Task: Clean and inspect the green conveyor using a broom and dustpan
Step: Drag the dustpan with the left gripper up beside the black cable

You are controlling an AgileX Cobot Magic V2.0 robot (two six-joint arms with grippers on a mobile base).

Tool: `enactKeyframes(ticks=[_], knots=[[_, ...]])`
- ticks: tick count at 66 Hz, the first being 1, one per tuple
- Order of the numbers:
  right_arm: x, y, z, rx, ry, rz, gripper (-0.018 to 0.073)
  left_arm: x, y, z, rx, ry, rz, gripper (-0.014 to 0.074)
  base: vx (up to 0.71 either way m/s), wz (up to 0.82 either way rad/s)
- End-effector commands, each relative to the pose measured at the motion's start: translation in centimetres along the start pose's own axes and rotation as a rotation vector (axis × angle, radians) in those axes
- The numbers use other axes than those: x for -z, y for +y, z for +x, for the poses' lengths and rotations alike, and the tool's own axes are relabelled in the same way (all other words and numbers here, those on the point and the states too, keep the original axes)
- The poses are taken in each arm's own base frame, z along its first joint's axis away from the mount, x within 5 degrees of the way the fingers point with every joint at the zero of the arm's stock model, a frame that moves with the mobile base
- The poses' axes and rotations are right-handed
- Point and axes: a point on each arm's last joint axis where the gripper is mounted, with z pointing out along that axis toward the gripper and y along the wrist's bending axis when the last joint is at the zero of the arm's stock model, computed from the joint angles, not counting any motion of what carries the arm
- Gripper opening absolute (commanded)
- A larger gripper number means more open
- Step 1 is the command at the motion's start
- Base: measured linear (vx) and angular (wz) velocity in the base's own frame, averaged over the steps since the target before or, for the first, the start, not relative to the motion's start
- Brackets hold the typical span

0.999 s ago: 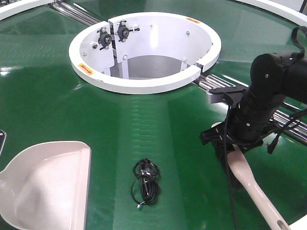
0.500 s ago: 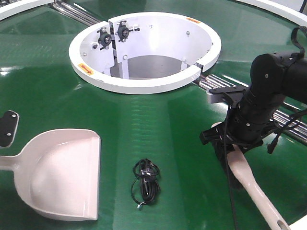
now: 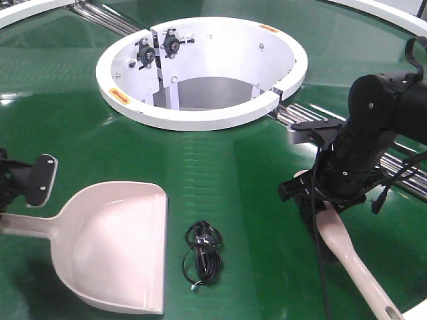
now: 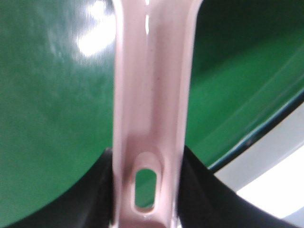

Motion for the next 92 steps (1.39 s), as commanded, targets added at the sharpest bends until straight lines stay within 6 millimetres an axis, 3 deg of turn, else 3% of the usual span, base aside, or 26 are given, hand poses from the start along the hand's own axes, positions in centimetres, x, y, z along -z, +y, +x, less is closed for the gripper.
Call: enactKeyframes(ticks=[1,33,92], knots=[[2.3,0.1,0.0,0.006,-0.082,-0.001,-0.0006,1.6,-0.3,-0.5,0.01,-0.029,-0.022,-0.0023,0.0,0.0],[2.3,0.1,0.0,0.006,-0.082,-0.001,-0.0006,1.7,-0.6,-1.4,0.027,-0.109,0.003,-0.0023,0.0,0.0],[2.3,0.1,0.0,0.007,-0.082,-0.001,-0.0006,1.8,-0.6,-1.5,0.03,-0.116,0.001,-0.0023,0.0,0.0]])
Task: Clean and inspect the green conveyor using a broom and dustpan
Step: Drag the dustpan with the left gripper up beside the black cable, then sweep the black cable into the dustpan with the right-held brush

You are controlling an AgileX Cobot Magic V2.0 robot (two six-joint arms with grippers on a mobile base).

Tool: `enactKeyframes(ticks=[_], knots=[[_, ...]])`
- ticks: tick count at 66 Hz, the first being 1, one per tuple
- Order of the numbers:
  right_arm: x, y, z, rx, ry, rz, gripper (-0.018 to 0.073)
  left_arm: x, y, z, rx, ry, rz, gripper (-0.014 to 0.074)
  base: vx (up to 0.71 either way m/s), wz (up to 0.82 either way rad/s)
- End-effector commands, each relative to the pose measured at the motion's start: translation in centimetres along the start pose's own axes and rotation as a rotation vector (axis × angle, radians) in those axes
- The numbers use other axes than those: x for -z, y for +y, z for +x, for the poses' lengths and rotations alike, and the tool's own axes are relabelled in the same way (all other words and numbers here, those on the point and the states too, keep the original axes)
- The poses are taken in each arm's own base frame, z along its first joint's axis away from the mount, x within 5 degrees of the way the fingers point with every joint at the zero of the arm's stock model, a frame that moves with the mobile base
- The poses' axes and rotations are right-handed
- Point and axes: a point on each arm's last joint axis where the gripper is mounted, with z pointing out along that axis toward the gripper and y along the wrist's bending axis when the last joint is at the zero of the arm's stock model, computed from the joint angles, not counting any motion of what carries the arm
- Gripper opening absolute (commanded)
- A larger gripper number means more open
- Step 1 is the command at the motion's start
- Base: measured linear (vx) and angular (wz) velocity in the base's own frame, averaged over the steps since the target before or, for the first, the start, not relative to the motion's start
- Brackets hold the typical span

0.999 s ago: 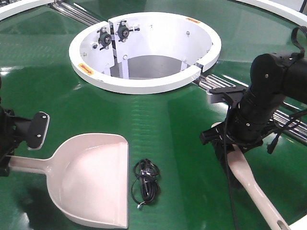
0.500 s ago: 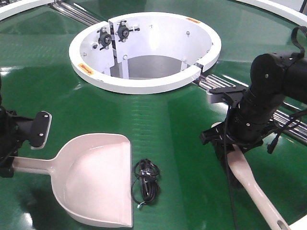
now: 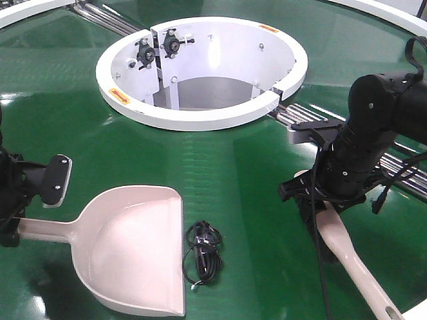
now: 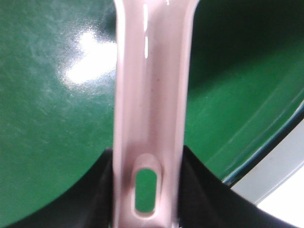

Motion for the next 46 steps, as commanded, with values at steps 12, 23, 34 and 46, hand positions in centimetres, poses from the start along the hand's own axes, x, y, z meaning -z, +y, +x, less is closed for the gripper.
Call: enactKeyframes(ticks=[12,23,34,46], knots=[[2.35,0.06,-0.04,0.007,-0.082,-0.001,-0.0006,1.81,-0.31,0.02,0.017,-0.023,-0.034,-0.0023,0.0,0.0],[2.35,0.06,-0.04,0.006,-0.082,-0.001,-0.0006,1.81,-0.31,0.02,0.017,-0.023,-0.034,-0.0023,0.0,0.0],[2.36,0.05,-0.18,0.003,-0.097,-0.004,-0.0006,1.81,-0.31,0.02,0.017,-0.023,-0.034,-0.0023,0.0,0.0],[2.02,0.39,-0.81,-0.019,-0.141,-0.037,-0.0006,1.81,-0.31,0.02,0.017,-0.023,-0.034,-0.0023,0.0,0.0]])
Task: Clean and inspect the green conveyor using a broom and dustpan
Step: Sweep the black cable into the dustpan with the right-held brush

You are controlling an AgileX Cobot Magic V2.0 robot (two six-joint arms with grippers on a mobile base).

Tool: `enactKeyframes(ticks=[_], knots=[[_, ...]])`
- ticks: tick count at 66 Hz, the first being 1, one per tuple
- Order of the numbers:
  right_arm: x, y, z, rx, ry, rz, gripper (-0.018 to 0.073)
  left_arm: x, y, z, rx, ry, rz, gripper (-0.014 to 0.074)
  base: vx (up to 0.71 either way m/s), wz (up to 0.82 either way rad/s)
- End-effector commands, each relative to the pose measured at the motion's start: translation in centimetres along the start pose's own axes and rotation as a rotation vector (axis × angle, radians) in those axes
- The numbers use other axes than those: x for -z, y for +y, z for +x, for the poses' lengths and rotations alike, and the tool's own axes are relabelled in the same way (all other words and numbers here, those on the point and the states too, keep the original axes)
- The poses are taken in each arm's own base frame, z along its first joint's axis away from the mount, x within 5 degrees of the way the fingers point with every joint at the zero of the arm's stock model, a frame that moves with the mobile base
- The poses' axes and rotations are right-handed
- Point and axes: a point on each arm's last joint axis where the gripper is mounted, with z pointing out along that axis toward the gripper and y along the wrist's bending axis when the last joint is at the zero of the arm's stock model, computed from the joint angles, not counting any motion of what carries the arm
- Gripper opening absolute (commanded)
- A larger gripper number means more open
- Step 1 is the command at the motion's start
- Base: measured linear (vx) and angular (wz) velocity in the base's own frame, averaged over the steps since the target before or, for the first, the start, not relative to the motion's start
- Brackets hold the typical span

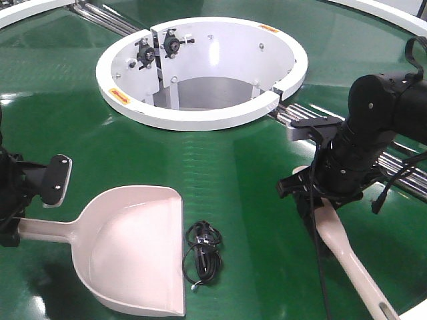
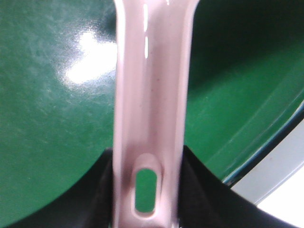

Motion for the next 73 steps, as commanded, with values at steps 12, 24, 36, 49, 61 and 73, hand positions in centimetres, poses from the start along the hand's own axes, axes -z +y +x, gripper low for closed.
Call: enactKeyframes(ticks=[12,24,36,49,61,73], knots=[[-0.1,2.4,-0.7,-0.007,-0.018,-0.089,-0.0006,1.8,-0.3,0.0,0.017,-0.023,-0.034,-0.0023,0.0,0.0],[-3.3,4.7,-1.1,0.026,0.05,-0.092,-0.0006,1.8,-0.3,0.0,0.017,-0.023,-0.034,-0.0023,0.0,0.0],[-4.9,6.5,-1.3,0.055,0.088,-0.104,-0.0006,1.8,-0.3,0.0,0.017,-0.023,-0.034,-0.0023,0.0,0.0],[-4.9,8.7,-2.4,0.08,0.085,-0.132,-0.0006,1.8,-0.3,0.0,0.017,-0.023,-0.034,-0.0023,0.0,0.0],[-5.4,10.6,-3.4,0.104,0.122,-0.152,-0.0006,1.8,-0.3,0.0,0.017,-0.023,-0.034,-0.0023,0.0,0.0],[-5.8,12.8,-4.1,0.123,0.144,-0.182,-0.0006,1.8,-0.3,0.0,0.017,-0.023,-0.034,-0.0023,0.0,0.0]])
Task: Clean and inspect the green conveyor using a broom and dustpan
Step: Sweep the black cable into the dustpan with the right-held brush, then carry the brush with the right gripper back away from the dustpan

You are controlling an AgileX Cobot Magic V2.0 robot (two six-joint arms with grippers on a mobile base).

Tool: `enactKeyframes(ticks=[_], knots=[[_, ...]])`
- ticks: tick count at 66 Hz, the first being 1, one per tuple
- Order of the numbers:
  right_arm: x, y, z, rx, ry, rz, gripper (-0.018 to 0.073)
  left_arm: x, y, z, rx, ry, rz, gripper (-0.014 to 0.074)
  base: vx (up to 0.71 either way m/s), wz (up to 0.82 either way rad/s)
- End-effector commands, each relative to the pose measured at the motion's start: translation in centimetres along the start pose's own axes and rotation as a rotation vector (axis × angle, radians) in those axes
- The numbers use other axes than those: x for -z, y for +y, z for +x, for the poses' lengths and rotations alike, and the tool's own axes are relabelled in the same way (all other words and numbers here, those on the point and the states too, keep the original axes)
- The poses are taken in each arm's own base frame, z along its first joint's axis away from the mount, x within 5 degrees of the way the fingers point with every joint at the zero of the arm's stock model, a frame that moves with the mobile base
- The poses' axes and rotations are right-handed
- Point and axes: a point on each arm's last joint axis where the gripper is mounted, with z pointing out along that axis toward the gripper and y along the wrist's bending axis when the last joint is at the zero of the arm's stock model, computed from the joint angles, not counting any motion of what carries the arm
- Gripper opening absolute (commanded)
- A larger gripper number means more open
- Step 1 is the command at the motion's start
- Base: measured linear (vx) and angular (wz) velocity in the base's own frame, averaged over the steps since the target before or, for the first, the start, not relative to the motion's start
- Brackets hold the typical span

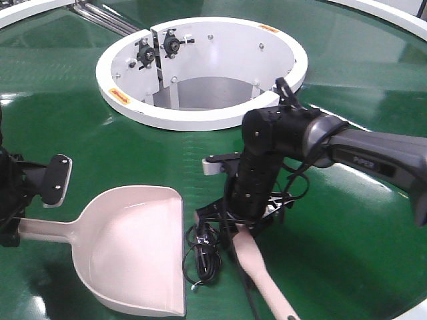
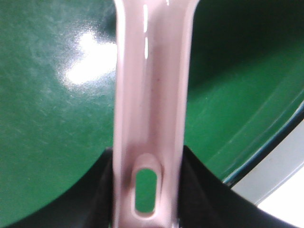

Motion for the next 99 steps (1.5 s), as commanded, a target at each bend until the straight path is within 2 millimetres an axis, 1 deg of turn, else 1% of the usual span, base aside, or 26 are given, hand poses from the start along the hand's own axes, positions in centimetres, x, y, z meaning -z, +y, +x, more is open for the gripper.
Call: enactKeyframes(ticks=[1,11,20,33,46,56,89,99], knots=[[1.9,2.0,-0.4,0.011,-0.058,-0.066,-0.0006,1.8,-0.3,0.0,0.017,-0.022,-0.034,-0.0023,0.0,0.0],[1.5,3.9,-1.2,0.031,-0.052,-0.1,-0.0006,1.8,-0.3,0.0,0.017,-0.022,-0.034,-0.0023,0.0,0.0],[1.6,5.7,-1.9,0.051,-0.054,-0.137,-0.0006,1.8,-0.3,0.0,0.017,-0.022,-0.034,-0.0023,0.0,0.0],[2.5,8.1,-2.9,0.085,-0.092,-0.166,-0.0006,1.8,-0.3,0.0,0.017,-0.022,-0.034,-0.0023,0.0,0.0],[3.6,9.5,-3.5,0.099,-0.121,-0.222,-0.0006,1.8,-0.3,0.0,0.017,-0.022,-0.034,-0.0023,0.0,0.0],[4.2,9.8,-3.7,0.108,-0.14,-0.225,-0.0006,1.8,-0.3,0.0,0.017,-0.022,-0.034,-0.0023,0.0,0.0],[3.9,9.4,-3.4,0.116,-0.1,-0.193,-0.0006,1.8,-0.3,0.0,0.017,-0.022,-0.034,-0.0023,0.0,0.0],[5.1,9.3,-3.1,0.119,-0.129,-0.172,-0.0006,1.8,-0.3,0.0,0.017,-0.022,-0.034,-0.0023,0.0,0.0]])
